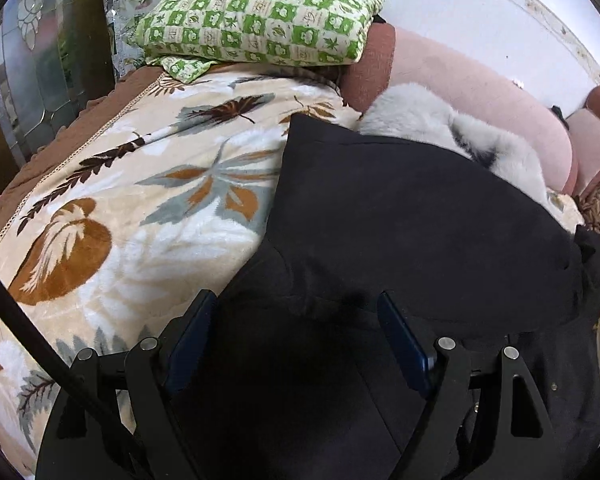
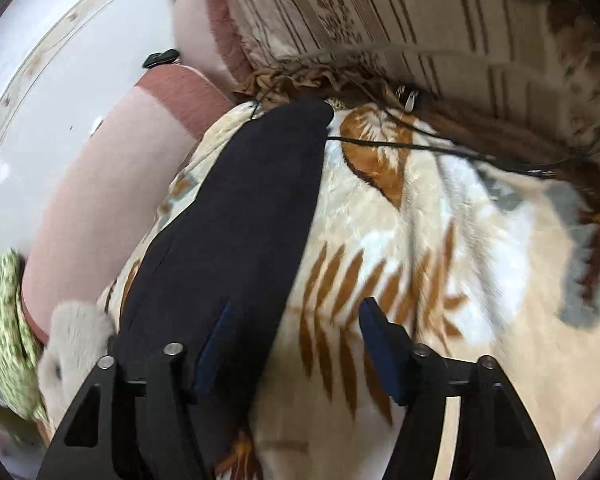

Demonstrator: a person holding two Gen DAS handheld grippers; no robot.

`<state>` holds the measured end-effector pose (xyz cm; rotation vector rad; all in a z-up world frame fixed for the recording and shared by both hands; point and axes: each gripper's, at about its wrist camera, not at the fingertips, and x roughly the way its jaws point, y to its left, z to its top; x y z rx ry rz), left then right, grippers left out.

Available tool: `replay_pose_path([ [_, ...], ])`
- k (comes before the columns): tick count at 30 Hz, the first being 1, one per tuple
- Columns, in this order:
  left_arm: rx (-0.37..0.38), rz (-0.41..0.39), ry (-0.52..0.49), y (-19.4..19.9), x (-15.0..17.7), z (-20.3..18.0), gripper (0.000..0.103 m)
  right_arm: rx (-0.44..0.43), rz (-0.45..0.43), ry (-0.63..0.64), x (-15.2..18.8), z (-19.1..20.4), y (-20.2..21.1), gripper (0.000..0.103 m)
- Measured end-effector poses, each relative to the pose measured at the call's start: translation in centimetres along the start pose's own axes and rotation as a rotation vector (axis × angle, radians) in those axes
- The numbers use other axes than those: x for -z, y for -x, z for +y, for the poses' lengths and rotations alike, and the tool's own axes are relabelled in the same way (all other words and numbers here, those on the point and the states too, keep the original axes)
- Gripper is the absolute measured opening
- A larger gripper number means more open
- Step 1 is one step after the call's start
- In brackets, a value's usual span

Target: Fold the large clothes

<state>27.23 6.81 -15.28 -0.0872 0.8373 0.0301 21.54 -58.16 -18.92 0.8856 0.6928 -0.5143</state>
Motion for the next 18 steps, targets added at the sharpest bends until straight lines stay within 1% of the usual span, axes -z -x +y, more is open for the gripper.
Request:
replay_pose_path([
  [1, -0.003, 0.008, -0.003, -0.4, 0.0, -0.1, 0.081, -0.011, 0.004, -0.006, -0.6, -0.2, -1.0, 0.061],
  [6, -0.010, 0.015, -0.011, -1.0, 0.2, -0.1, 0.082, -0.013, 0.021, 0.004, -3.0, 0.9, -6.2, 0.061],
  [9, -0.017, 0.030, -0.017, -1.7, 0.3, -0.2, 0.084, -0.002, -0.001, 0.001, -4.2, 1.6, -7.8, 0.061],
  [10, -0.020, 0.037, -0.021, -1.9, 0.2, -0.2, 0.084, 0.002, -0.002, -0.001, -4.6, 1.5, -8.2, 0.059],
  [11, -0.022, 0.040, -0.023, -2.0, 0.3, -0.2, 0.084, 0.007, 0.000, -0.006, -5.0, 1.6, -8.5, 0.052],
  [12, -0.025, 0.041, -0.024, -2.1, 0.3, -0.2, 0.084, 0.005, 0.003, -0.011, -5.3, 1.9, -8.6, 0.025],
  [13, -0.025, 0.040, -0.027, -2.1, 0.3, -0.2, 0.084, 0.006, 0.003, -0.011, -5.5, 2.1, -8.4, 0.015],
  [15, -0.019, 0.038, -0.023, -2.0, 0.2, -0.2, 0.084, 0.048, -0.029, 0.031, -5.7, 3.7, -7.0, 0.009],
  [16, -0.015, 0.038, -0.021, -1.9, 0.2, -0.2, 0.084, 0.063, -0.045, 0.056, -5.8, 4.4, -6.3, 0.008],
  [18, 0.002, 0.032, -0.009, -1.5, 0.1, -0.1, 0.084, 0.071, -0.092, 0.120, -5.7, 7.0, -3.4, 0.007],
])
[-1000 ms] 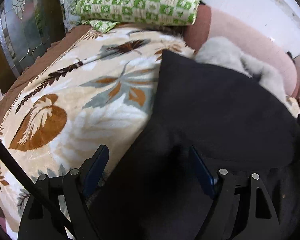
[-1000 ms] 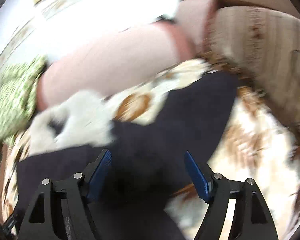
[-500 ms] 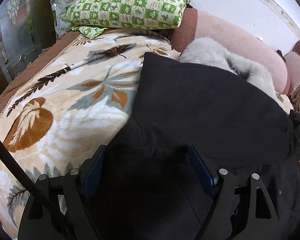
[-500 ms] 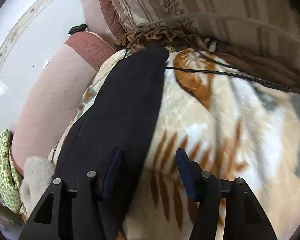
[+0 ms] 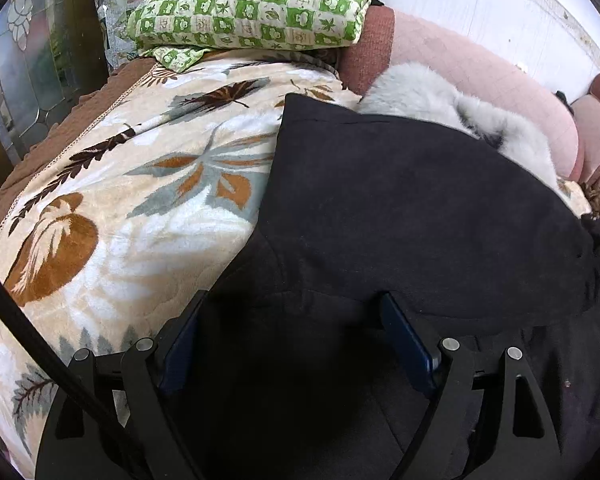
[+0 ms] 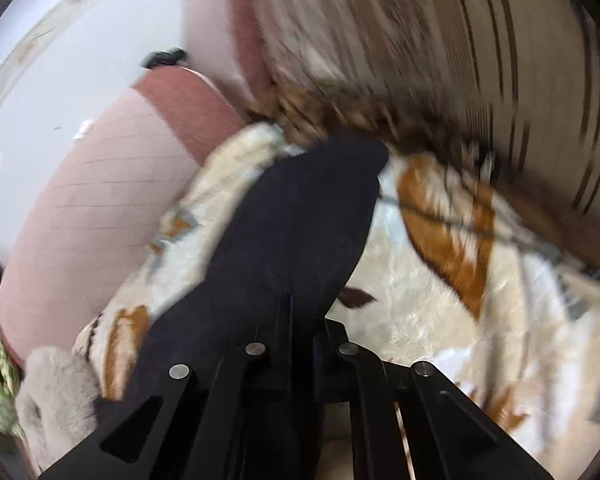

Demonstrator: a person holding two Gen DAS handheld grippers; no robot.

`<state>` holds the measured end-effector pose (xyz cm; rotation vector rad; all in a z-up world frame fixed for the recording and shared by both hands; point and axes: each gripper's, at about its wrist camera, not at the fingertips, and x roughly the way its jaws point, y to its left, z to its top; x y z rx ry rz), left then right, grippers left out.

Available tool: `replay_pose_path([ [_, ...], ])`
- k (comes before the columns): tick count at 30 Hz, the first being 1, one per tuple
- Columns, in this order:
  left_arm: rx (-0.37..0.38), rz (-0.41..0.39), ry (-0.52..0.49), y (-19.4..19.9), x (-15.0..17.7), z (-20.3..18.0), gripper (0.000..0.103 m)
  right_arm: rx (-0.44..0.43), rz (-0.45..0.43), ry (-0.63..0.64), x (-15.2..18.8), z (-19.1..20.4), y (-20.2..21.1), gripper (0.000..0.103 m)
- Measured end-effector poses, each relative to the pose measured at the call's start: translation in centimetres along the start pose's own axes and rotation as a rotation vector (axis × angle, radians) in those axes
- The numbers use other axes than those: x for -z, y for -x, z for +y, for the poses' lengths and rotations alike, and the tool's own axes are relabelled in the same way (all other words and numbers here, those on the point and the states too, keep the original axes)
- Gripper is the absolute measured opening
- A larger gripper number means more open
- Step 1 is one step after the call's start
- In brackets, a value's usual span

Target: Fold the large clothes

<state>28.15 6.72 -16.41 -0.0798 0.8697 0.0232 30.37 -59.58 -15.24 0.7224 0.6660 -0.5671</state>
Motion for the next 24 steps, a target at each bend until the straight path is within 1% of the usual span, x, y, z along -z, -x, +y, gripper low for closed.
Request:
replay_pose_path([
  [2, 0.029, -0.008, 0.023, 0.8, -0.1, 0.3, 0.084, -0.011, -0.043, 0.054, -0.4, 2.5, 2.8, 0.007],
  [4, 0.062, -0.014, 0.046, 1.5, -0.3, 0.7, 0.084, -0.033, -0.088, 0.126, -0.4, 5.8, 6.6, 0.007],
  [7, 0.092, -0.035, 0.079, 2.8, -0.7, 1.6, 0.084, -0.110, -0.129, 0.247, 1.3, 11.4, 12.4, 0.007],
  [9, 0.096, -0.054, 0.099, 3.5, -1.0, 2.1, 0.084, -0.162, -0.137, 0.347, 3.6, 15.4, 15.6, 0.006],
  [12, 0.074, -0.082, 0.116, 4.5, -1.5, 3.1, 0.084, -0.222, -0.122, 0.479, 7.9, 20.3, 18.0, 0.006],
  [13, 0.058, -0.099, 0.123, 4.8, -1.6, 3.5, 0.084, -0.247, -0.109, 0.528, 9.9, 22.1, 18.6, 0.006],
  [15, 0.017, -0.123, 0.130, 5.1, -2.0, 4.2, 0.084, -0.288, -0.068, 0.597, 13.9, 24.7, 18.9, 0.006],
  [16, -0.001, -0.128, 0.135, 5.1, -2.2, 4.6, 0.084, -0.299, -0.049, 0.618, 15.3, 25.3, 18.6, 0.006],
  [18, -0.012, -0.130, 0.154, 5.1, -2.4, 5.4, 0.084, -0.317, 0.009, 0.677, 19.8, 27.4, 17.5, 0.006],
  [20, -0.004, -0.120, 0.179, 5.0, -2.6, 6.2, 0.084, -0.316, 0.051, 0.715, 23.0, 28.4, 16.1, 0.006],
  [21, 0.000, -0.115, 0.190, 5.0, -2.7, 6.5, 0.084, -0.307, 0.079, 0.751, 25.4, 29.0, 15.0, 0.006],
  [23, 0.001, -0.114, 0.203, 5.1, -2.8, 6.9, 0.084, -0.279, 0.107, 0.797, 28.8, 29.0, 13.5, 0.006],
  [24, 0.001, -0.115, 0.208, 5.1, -2.8, 7.0, 0.084, -0.268, 0.124, 0.809, 29.8, 28.9, 12.8, 0.007],
])
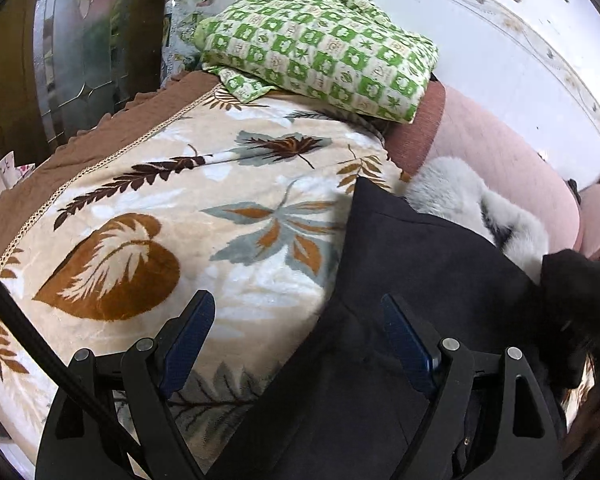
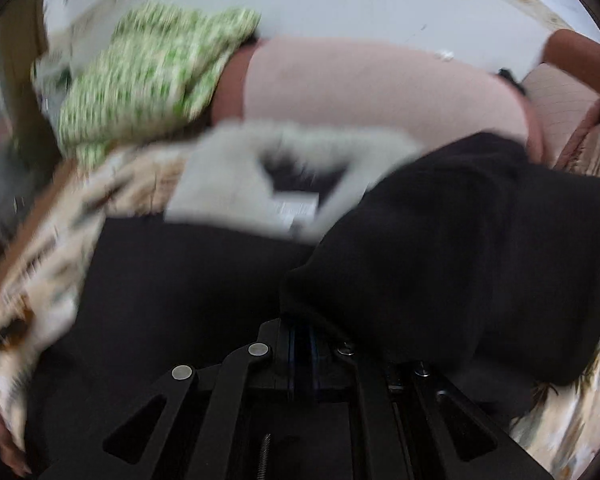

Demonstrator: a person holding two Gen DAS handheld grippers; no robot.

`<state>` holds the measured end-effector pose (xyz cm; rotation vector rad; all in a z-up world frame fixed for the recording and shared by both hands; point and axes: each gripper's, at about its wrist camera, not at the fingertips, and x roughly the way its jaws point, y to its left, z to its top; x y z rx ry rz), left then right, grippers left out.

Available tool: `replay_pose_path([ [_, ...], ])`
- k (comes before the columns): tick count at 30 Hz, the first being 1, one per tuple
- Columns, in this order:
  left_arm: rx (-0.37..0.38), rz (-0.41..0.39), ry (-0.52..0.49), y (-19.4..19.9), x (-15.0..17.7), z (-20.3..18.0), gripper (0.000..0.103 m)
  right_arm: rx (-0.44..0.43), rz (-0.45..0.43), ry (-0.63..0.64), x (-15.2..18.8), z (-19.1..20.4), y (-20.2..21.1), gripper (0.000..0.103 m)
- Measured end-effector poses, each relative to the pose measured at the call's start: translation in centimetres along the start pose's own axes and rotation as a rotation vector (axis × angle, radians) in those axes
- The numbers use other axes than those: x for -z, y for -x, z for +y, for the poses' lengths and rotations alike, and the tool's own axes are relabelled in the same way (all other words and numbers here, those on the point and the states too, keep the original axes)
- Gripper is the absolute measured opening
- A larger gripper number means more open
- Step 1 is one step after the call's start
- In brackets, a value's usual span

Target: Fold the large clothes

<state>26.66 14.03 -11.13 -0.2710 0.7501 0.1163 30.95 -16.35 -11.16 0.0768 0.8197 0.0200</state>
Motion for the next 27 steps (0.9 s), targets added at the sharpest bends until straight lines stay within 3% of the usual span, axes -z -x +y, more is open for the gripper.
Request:
replay_pose_path([
  [5, -0.001, 0.003, 0.008, 0.0, 0.0, 0.1, 0.084, -0.084, 0.119, -0.053, 4.0, 0.0, -2.7, 0.017],
  [7, -0.001, 0.010, 0.009, -0.2, 0.0, 0.1, 0.084, -0.100, 0.111, -0.041, 5.0, 0.0, -1.3, 0.042],
  [10, -0.002, 0.013, 0.015, -0.2, 0.0, 0.1, 0.084, -0.149, 0.070, -0.031, 6.2, -0.7, 2.4, 0.063],
  [15, 0.010, 0.023, 0.025, -0.2, 0.1, 0.2, 0.084, -0.209, -0.050, -0.028, 8.2, -4.0, 10.7, 0.064],
  [17, 0.006, 0.022, 0.022, -0.2, 0.2, 0.1, 0.084, -0.185, -0.105, -0.055, 8.3, -5.7, 12.6, 0.064],
  [20, 0.006, 0.028, 0.015, -0.3, 0.3, 0.0, 0.084, -0.079, -0.191, -0.141, 7.7, -9.2, 14.4, 0.064],
  [21, 0.005, 0.030, 0.012, -0.3, 0.3, 0.0, 0.084, -0.029, -0.209, -0.190, 7.5, -10.8, 14.4, 0.063],
  [23, 0.003, 0.034, 0.009, -0.3, 0.4, -0.2, 0.084, 0.064, -0.213, -0.243, 6.9, -12.6, 13.3, 0.050],
  [24, 0.002, 0.034, 0.009, -0.3, 0.4, -0.2, 0.084, 0.137, -0.188, -0.258, 6.4, -13.5, 11.9, 0.040],
  [26, 0.003, 0.034, 0.011, -0.3, 0.5, -0.2, 0.084, 0.186, -0.115, -0.253, 5.6, -14.5, 8.7, 0.037],
  [27, 0.003, 0.034, 0.016, -0.4, 0.4, -0.1, 0.084, 0.226, -0.068, -0.242, 5.1, -14.7, 6.6, 0.031],
])
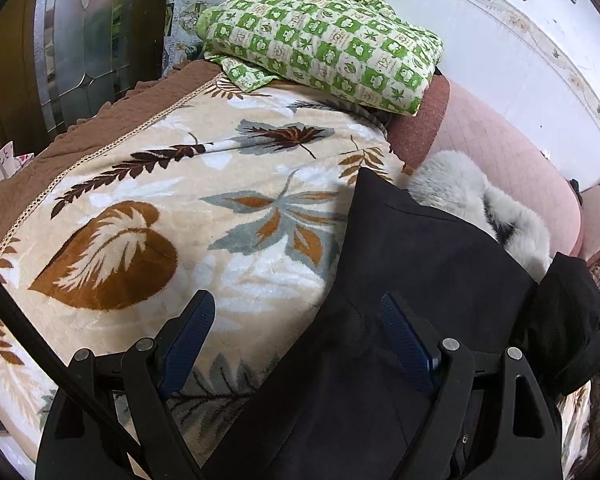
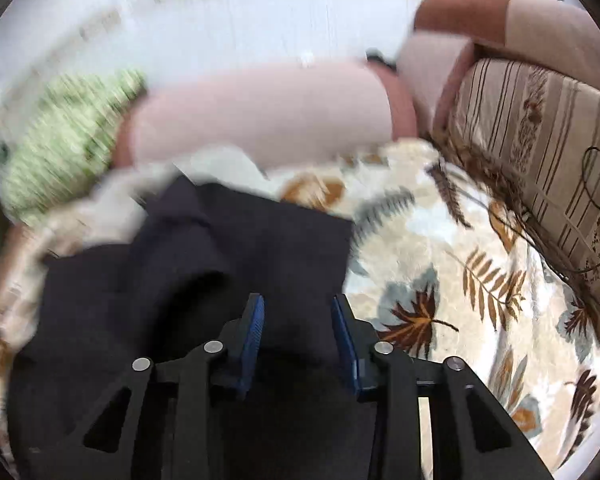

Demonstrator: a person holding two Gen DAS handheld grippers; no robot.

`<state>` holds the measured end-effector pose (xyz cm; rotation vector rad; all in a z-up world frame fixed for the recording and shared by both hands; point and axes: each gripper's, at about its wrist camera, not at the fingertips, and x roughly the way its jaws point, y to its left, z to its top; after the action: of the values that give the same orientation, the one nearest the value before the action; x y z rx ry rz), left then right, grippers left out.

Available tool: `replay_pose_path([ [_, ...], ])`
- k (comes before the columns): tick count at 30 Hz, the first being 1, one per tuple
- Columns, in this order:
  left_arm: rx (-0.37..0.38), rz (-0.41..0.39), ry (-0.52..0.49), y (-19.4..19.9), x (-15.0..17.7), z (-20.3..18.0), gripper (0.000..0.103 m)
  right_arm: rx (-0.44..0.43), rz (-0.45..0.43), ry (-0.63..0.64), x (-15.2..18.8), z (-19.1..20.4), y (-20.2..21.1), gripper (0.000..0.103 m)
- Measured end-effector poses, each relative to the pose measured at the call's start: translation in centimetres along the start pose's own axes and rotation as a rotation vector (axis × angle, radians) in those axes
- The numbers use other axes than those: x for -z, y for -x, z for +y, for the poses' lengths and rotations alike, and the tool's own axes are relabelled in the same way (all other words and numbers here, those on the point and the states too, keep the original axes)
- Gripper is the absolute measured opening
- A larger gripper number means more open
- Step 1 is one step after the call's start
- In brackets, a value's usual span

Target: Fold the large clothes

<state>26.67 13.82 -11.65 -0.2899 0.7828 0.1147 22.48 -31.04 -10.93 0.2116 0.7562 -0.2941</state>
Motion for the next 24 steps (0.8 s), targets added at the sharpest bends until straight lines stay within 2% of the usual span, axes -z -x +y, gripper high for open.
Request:
replay_pose_path([
  [2, 0.003, 0.000, 0.018, 0.0, -0.2, 0.4, 0.084, 0.038, 0.066, 0.018, -0.2, 0.6, -3.4, 0.024],
  [4, 0.007, 0.003, 0.035, -0.1, -0.4, 0.8, 0.084, -0.015, 0.077, -0.015, -0.5, 1.2, -4.2, 0.023],
  [6, 0.014, 0.010, 0.050, -0.2, -0.6, 1.1, 0.084, -0.097, 0.056, -0.008, -1.4, 3.9, -4.1, 0.023],
  [10, 0.025, 0.027, 0.050, -0.7, -0.9, 1.1, 0.084, -0.181, 0.042, 0.167, -2.6, 11.6, -4.2, 0.023],
  [14, 0.011, 0.027, 0.034, -1.0, -0.9, 0.8, 0.084, -0.290, 0.124, 0.295, -1.7, 18.0, -6.1, 0.024],
  [16, 0.013, 0.038, 0.038, -1.2, -0.9, 0.9, 0.084, -0.294, 0.142, 0.345, -0.7, 19.8, -6.8, 0.024],
  [18, 0.016, 0.045, 0.045, -1.3, -1.0, 1.0, 0.084, -0.301, 0.115, 0.361, 0.0, 20.4, -6.1, 0.024],
  [20, 0.024, 0.050, 0.058, -1.3, -1.1, 1.3, 0.084, -0.322, 0.098, 0.348, 0.3, 20.1, -5.1, 0.031],
  [22, 0.022, 0.046, 0.070, -1.1, -1.2, 1.5, 0.084, -0.335, 0.063, 0.372, 0.7, 20.1, -3.5, 0.062],
  [24, 0.017, 0.041, 0.077, -0.9, -1.1, 1.6, 0.084, -0.316, 0.011, 0.441, 1.4, 20.8, -2.3, 0.078],
])
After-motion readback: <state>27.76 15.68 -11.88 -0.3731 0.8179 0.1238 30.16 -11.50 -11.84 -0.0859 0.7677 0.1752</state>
